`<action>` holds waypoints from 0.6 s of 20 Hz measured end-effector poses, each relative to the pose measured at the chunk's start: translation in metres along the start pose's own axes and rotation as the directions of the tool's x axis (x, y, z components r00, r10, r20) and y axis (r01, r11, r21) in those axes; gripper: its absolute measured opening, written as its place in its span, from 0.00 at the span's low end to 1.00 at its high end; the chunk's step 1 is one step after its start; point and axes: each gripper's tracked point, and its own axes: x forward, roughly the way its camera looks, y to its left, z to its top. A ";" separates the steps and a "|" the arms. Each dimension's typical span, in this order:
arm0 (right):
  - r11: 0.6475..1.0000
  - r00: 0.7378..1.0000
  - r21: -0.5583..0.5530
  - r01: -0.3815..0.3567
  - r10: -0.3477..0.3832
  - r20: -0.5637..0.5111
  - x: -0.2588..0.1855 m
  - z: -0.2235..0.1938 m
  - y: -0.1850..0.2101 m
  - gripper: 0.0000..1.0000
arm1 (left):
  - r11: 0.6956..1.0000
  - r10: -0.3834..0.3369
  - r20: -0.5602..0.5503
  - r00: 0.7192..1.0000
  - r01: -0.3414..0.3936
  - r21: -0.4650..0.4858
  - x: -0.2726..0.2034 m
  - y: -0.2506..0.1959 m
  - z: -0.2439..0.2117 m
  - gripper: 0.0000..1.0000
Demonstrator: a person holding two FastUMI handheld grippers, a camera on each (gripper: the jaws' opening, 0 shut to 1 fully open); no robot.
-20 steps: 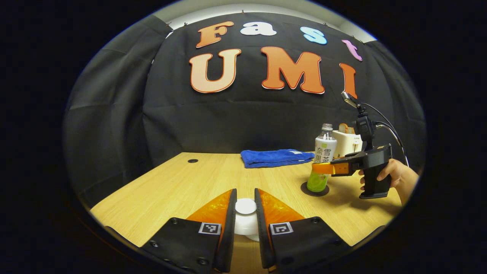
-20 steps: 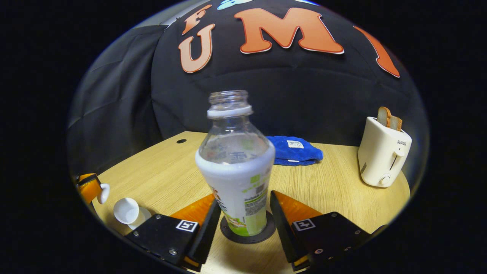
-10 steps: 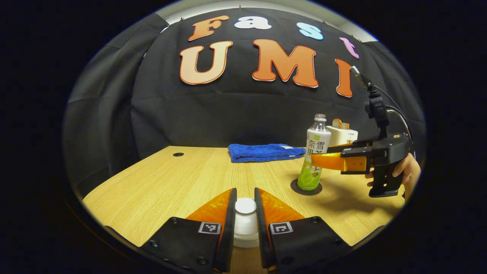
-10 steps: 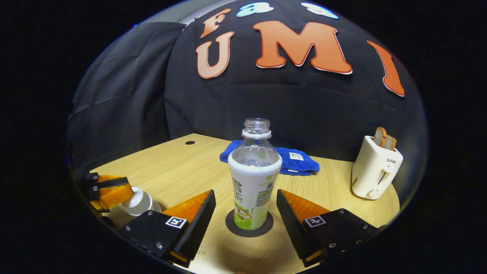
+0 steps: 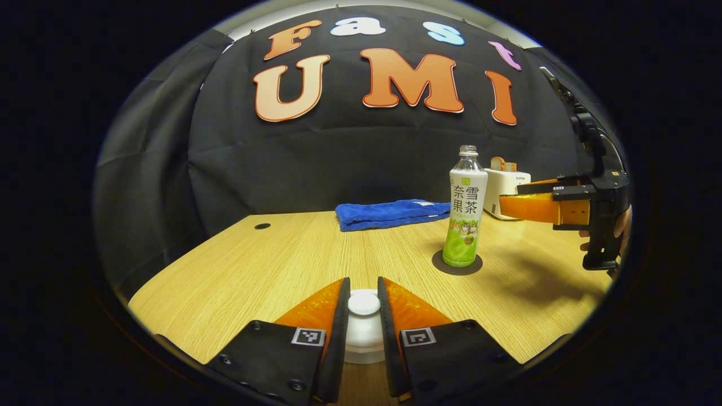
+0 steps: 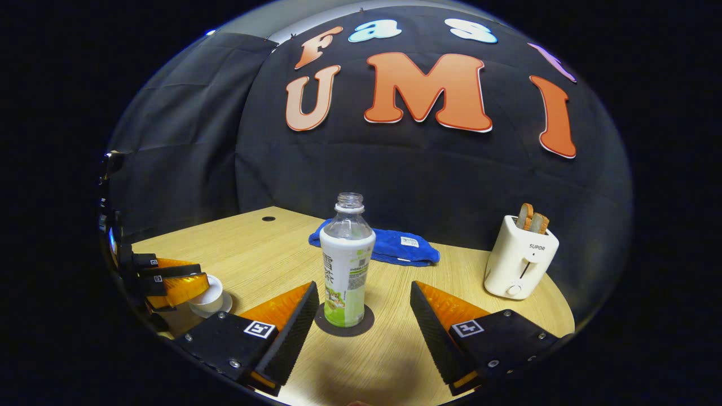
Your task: Open the teacup lid with one hand, grasp the water bottle and pour water into the teacup with the other hand; after pouring, place the water bottle on the coaster and then close the teacup lid.
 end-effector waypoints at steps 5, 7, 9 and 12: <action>1.000 0.999 0.022 0.007 -0.008 0.049 -0.024 0.009 -0.006 0.98 | 0.997 0.072 0.030 0.997 -0.072 -0.011 -0.002 0.013 0.009 0.79; 0.999 0.997 0.000 0.041 -0.041 0.070 -0.031 0.011 -0.015 0.98 | 0.994 0.105 0.067 0.992 -0.102 -0.045 -0.004 0.015 0.023 0.90; 0.998 0.994 -0.017 0.068 -0.066 0.086 -0.042 0.013 -0.018 0.98 | 0.989 0.132 0.116 0.985 -0.123 -0.077 -0.010 0.014 0.043 0.99; 0.995 0.990 0.004 0.099 -0.099 0.105 -0.057 0.016 -0.020 0.98 | 0.983 0.163 0.206 0.965 -0.141 -0.119 -0.025 0.014 0.082 0.98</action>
